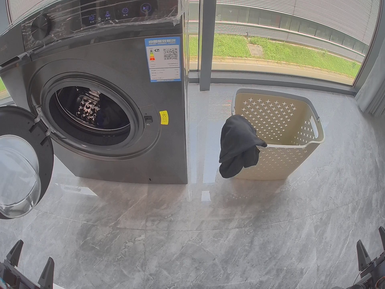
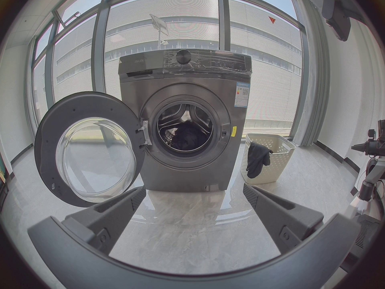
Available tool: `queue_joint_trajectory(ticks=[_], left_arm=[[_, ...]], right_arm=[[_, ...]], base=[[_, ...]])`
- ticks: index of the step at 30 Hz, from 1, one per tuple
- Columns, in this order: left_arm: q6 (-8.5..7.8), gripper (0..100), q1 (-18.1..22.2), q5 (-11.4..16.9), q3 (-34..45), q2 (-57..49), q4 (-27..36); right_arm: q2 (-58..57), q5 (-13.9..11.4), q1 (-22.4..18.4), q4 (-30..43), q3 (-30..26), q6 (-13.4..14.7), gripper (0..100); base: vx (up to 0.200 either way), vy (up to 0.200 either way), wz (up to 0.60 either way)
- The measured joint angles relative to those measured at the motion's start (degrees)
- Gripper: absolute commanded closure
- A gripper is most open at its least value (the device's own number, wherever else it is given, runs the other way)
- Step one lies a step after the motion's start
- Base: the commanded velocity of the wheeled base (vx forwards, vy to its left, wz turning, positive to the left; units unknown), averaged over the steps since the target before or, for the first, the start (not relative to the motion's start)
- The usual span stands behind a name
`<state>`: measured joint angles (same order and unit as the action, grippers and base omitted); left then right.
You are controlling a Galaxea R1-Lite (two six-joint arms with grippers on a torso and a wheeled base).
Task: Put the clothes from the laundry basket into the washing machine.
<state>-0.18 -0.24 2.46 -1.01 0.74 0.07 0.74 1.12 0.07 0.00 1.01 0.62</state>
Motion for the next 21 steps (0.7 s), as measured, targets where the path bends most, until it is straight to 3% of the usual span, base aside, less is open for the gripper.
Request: queue_joint_trajectory(ticks=[13,21], left_arm=[[0.05,0,0.0,-0.01,0.0,0.02,0.02],[0.02,0,-0.02,-0.09,0.0,0.05,0.02]], right_arm=[[0.02,0.02,0.02,0.02,0.0,0.0,0],[0.07,0.02,-0.02,0.02,0.0,-0.02,0]], base=[[0.0,-0.015,0.0],[0.0,-0.2,0.0]])
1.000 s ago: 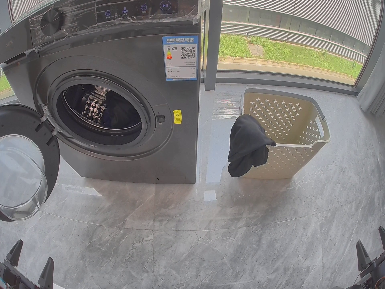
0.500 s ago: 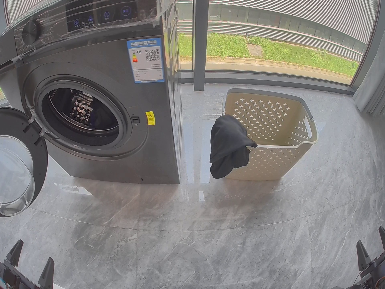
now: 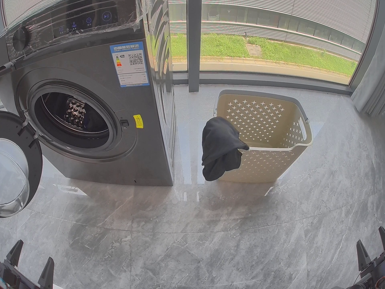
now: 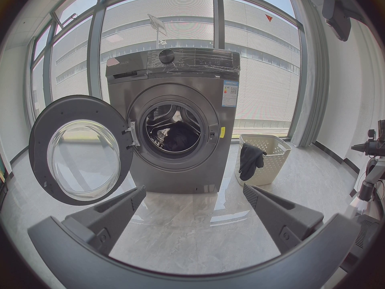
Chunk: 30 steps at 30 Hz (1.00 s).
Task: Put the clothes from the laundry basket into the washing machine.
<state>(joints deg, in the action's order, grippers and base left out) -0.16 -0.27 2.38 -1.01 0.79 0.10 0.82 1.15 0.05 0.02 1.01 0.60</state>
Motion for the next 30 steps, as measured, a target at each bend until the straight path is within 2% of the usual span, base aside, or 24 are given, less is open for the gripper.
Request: queue_joint_trajectory(ticks=[10,15,23,25,30], left_arm=[[-0.2,0,0.02,0.02,0.0,0.02,0.0],[-0.16,0,0.0,-0.02,0.0,0.02,0.01],[-0.22,0,0.0,0.0,0.0,0.05,0.04],[-0.22,0,0.0,0.0,0.0,0.05,0.04],[-0.22,0,0.0,0.0,0.0,0.06,0.04]], right_arm=[[0.02,0.02,0.09,0.05,0.0,0.41,0],[0.02,-0.13,-0.02,-1.69,0.5,0.3,0],[7.58,-2.56,1.84,-2.69,11.3,2.4,0],[11.69,-3.19,2.82,-3.24,12.65,2.85,0],[23.95,-4.16,6.03,-7.96,14.38,3.58,0]], base=[[0.0,-0.02,0.0],[0.2,0.0,0.0],[0.2,0.0,0.0],[0.2,0.0,0.0],[0.0,0.0,0.0]])
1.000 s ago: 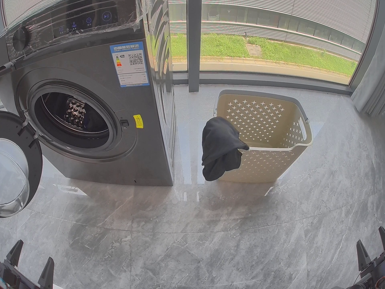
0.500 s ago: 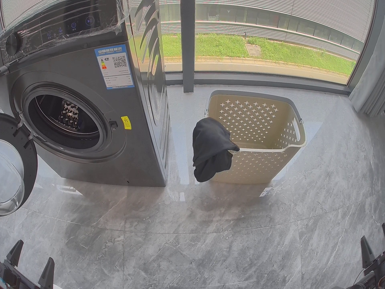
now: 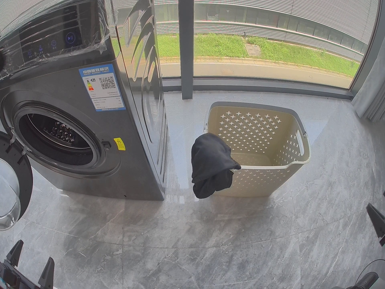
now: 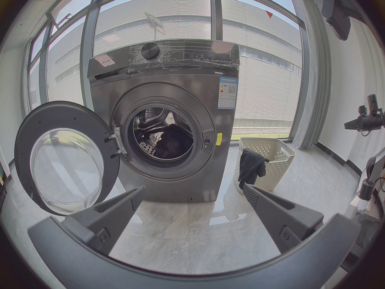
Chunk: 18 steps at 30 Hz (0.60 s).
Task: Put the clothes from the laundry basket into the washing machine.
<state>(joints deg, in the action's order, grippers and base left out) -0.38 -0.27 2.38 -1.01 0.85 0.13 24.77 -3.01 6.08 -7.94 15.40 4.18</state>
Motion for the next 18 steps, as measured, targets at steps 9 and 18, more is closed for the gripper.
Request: queue_joint_trajectory(ticks=[9,18], left_arm=[[0.02,0,-0.02,0.0,0.0,0.02,0.02],[0.11,0,-0.04,0.0,0.0,0.05,0.02]], right_arm=[[24.94,2.11,9.37,-10.81,2.24,3.84,0],[50.7,7.47,21.59,-23.3,7.89,10.76,0]], base=[[0.0,0.0,0.0],[0.0,0.0,0.0]])
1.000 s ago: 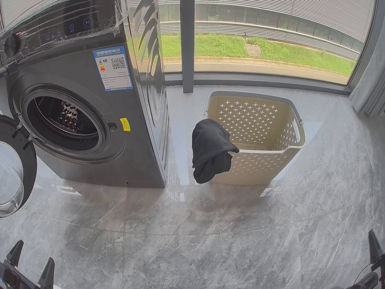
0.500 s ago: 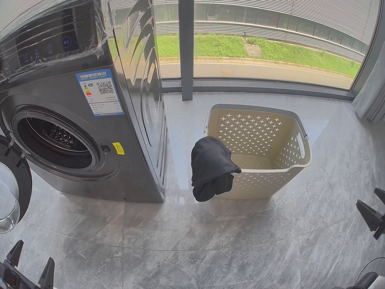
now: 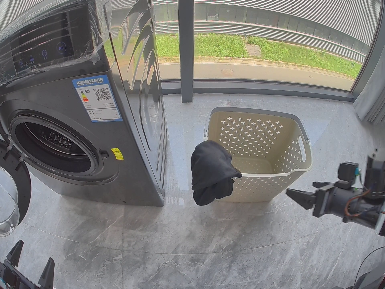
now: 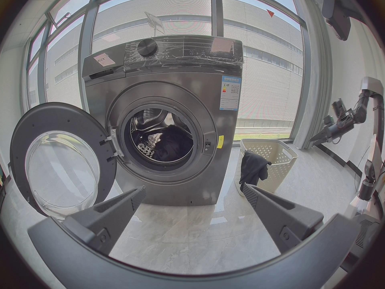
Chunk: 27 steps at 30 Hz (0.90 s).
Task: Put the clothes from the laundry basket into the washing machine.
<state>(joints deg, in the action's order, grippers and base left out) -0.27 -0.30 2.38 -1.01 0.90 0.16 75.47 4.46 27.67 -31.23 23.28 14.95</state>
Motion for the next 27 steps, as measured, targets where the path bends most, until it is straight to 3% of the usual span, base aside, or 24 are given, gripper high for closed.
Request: queue_joint_trajectory(ticks=[6,10,16,27], left_arm=[[0.05,0,0.0,0.0,0.0,0.0,0.02],[0.11,0,0.01,0.0,0.0,0.0,0.02],[0.17,0,0.01,0.0,0.0,0.0,0.02],[0.16,0,0.0,0.0,0.0,0.02,0.02]], right_arm=[[15.73,4.46,7.72,-5.28,7.52,6.51,0],[23.78,6.64,10.78,-6.89,12.82,8.86,0],[31.96,7.55,12.35,-7.57,18.6,11.26,0],[43.08,7.74,11.43,-7.58,28.2,15.06,0]], base=[[0.0,0.0,0.0],[0.0,0.0,0.0],[0.0,0.0,0.0],[0.0,0.0,0.0]])
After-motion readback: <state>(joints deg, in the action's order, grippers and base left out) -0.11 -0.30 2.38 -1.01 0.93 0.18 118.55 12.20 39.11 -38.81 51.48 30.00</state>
